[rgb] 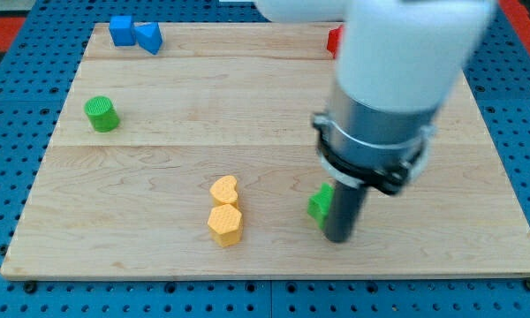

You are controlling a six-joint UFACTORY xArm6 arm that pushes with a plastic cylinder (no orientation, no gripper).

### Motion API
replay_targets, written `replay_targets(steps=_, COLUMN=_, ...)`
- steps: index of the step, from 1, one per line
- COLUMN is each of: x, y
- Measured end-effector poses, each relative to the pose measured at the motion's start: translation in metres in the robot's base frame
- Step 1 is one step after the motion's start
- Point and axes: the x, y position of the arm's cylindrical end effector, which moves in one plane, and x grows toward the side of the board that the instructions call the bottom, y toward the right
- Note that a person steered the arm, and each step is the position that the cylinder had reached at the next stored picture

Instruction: Push the green star into green circle

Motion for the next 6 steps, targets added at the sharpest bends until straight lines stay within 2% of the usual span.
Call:
replay_targets(steps=1, x=-0.049, y=-0.024)
replay_targets(steps=2, x=-0.078, y=-0.024)
replay_targets(steps=4, x=-0.096, y=0.047)
replay_targets(steps=5, x=-0.114, y=0.019)
replay_targets(steps=6, x=-0.118, y=-0.065)
